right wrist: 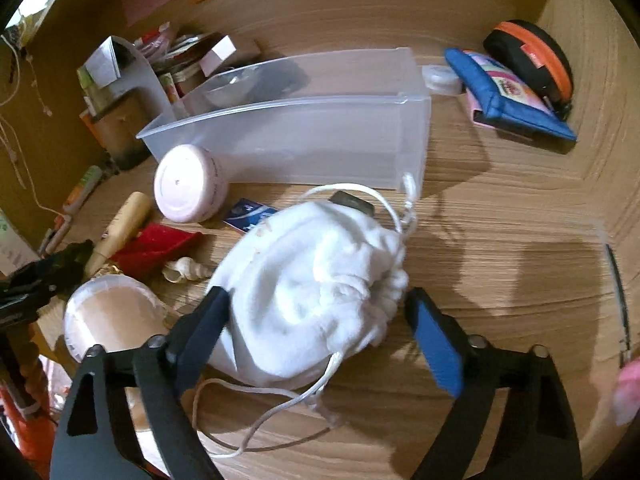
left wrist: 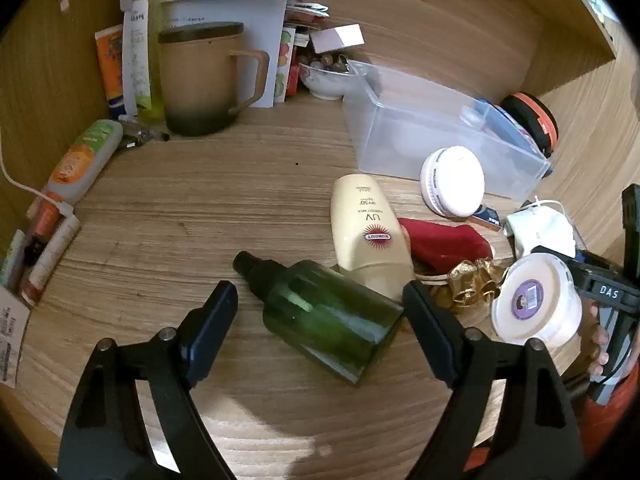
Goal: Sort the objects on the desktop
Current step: 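Grasp the green glass spray bottle with left tool while right tool grasps white drawstring bag, then carry the green bottle with left tool while right tool carries the bag over the clear bin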
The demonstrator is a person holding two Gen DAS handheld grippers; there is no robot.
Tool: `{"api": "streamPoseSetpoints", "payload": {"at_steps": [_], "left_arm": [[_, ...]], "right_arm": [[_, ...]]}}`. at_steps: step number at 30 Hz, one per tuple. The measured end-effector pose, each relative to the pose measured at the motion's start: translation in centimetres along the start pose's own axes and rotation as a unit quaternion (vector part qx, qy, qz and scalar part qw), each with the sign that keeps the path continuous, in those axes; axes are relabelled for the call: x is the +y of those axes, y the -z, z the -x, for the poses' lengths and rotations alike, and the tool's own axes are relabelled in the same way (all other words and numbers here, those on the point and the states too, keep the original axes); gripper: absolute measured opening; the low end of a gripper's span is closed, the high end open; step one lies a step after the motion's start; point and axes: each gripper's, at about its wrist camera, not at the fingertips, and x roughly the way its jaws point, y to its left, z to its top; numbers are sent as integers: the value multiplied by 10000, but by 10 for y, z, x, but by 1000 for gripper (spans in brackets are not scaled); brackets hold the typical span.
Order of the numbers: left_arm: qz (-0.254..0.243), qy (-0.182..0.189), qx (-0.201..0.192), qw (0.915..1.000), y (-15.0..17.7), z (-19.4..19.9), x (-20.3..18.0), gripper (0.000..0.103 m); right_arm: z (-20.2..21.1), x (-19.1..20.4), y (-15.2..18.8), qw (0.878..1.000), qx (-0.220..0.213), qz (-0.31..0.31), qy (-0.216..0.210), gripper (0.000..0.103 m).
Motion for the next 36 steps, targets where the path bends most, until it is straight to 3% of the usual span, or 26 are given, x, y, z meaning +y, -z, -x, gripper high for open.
{"api": "streamPoseSetpoints", "payload": {"at_steps": [2, 4, 7, 10, 12, 28, 36], "left_arm": [[11, -9, -32, 10000, -1, 0, 1, 85], [27, 47, -50, 10000, -1, -1, 2, 83], [13, 125, -94, 9999, 0, 1, 1, 75], [-51, 164, -141, 9998, 1, 3, -2, 64], [-74, 160, -147, 9997, 1, 4, -3, 64], [-134, 67, -540, 9984, -9, 29, -8, 63], [-132, 140, -685, 9975, -16, 38, -7, 54]], "right_arm": [[0, 1, 0, 9999, 12, -30, -114, 67], [1, 3, 1, 10000, -49, 11, -80, 64], [5, 5, 1, 9998, -141, 78, -75, 49], [9, 8, 0, 9996, -238, 118, -89, 41], [13, 10, 0, 9994, -303, 174, -79, 35], [53, 6, -15, 9960, -875, 180, -85, 30], [75, 3, -24, 9932, -1138, 245, -49, 30]]}}
